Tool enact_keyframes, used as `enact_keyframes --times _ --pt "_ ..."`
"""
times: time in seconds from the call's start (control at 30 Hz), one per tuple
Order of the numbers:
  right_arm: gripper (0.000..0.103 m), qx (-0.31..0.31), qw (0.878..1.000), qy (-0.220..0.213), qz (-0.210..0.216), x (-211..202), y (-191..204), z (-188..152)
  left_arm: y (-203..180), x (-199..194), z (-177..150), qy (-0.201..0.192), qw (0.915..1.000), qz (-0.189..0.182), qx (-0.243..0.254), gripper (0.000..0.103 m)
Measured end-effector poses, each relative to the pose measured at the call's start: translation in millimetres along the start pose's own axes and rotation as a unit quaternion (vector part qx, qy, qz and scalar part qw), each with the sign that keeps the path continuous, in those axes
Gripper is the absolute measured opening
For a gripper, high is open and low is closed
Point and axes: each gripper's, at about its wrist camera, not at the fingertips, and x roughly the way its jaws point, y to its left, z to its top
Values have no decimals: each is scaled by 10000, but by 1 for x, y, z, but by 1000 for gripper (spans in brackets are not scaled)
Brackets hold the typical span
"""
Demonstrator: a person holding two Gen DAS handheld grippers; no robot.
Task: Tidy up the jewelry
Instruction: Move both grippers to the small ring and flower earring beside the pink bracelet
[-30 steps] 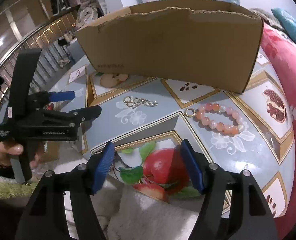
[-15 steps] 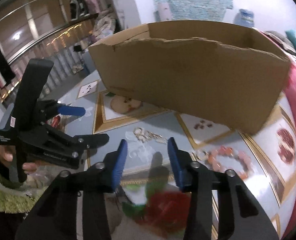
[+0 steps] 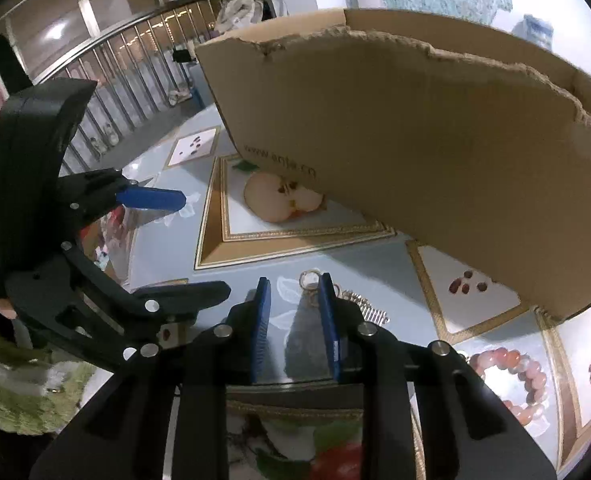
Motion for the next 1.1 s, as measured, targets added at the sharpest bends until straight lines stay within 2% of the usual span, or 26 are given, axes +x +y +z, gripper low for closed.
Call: enact_keyframes --times 0.23,0.53,0.67,0.83,0.9,1.03,1.1 --pt "24 226 9989 351 198 -3 -4 0 1 1 -2 -44 10000 2 7 96" --pt "24 414 9980 431 184 -14 -5 -12 0 1 -8 -228 9997 19 13 96" --pt "24 559 9977 288 241 -20 -9 -18 0 1 -9 -295 9996 29 13 96" --pt "24 672 9972 -118 304 -39 -13 -25 -2 1 -4 -126 9999 70 16 96" --pt "24 756 9963 -295 294 -48 -16 -27 -6 -2 -1 -222 9995 189 97 96" --pt "24 944 9937 -499 336 -56 -25 -31 -19 -9 8 -488 9983 -69 303 94" --pt "24 1013 9927 -553 341 -56 -28 -33 -25 -10 13 -535 9976 -171 411 83"
